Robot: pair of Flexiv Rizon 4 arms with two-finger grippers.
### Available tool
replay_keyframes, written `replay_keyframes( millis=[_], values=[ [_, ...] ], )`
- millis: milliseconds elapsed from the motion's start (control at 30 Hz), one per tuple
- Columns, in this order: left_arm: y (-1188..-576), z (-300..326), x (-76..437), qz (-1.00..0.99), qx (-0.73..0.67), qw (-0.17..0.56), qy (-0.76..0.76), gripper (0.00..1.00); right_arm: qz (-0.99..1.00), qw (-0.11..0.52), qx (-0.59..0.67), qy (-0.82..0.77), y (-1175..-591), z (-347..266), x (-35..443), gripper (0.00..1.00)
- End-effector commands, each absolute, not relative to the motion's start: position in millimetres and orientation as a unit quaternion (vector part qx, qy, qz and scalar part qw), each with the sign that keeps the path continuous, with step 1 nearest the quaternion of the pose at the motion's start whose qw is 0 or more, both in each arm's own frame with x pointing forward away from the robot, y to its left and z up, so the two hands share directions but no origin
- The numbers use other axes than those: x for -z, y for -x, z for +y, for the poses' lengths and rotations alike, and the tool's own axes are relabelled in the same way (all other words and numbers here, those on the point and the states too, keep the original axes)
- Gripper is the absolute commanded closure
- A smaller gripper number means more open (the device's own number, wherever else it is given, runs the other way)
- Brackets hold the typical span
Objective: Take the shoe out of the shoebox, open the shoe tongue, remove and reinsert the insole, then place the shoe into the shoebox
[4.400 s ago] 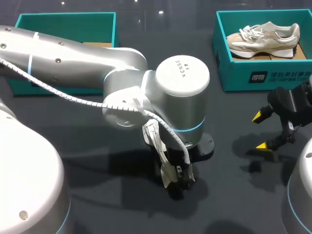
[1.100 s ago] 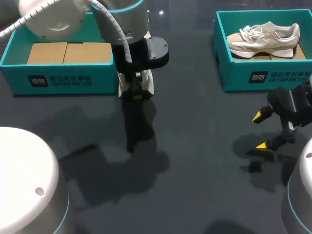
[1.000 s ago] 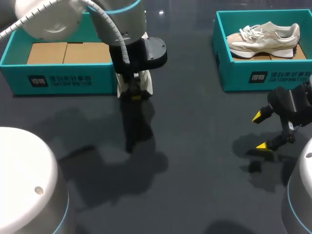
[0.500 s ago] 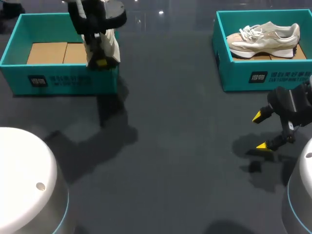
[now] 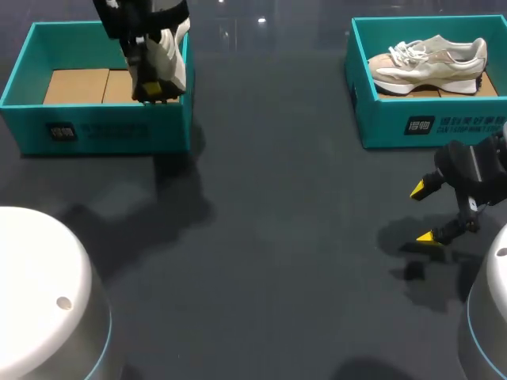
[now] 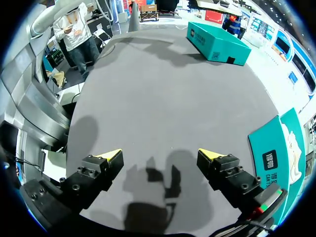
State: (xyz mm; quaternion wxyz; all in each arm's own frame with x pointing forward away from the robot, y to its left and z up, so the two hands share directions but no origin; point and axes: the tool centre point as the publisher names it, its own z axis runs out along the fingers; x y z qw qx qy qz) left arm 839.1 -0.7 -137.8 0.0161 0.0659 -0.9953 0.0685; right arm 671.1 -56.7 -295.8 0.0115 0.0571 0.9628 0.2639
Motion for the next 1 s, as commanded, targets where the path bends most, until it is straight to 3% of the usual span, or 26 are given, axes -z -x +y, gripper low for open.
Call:
replay_keyframes(
  millis=[33, 467, 567, 1000],
  values=[
    [-888.8, 45.7, 133.1, -0.994, -0.084, 0.047, -0.058, 1.00, 0.963, 0.013, -0.262, -0.058, -669.7, -56.1, 296.2, 0.00],
    [-982.1, 149.3, 142.0, -0.995, -0.058, 0.054, -0.058, 1.00, 0.963, 0.013, -0.262, -0.058, -669.7, -56.1, 296.2, 0.00],
    [-996.6, 173.4, 145.4, -0.997, 0.012, -0.004, -0.082, 1.00, 0.963, 0.013, -0.262, -0.058, -669.7, -56.1, 296.2, 0.00],
    [-1002.5, 177.9, 148.5, -0.997, 0.008, 0.005, -0.083, 1.00, 0.963, 0.013, -0.262, -0.058, -669.7, -56.1, 296.2, 0.00]
  ],
)
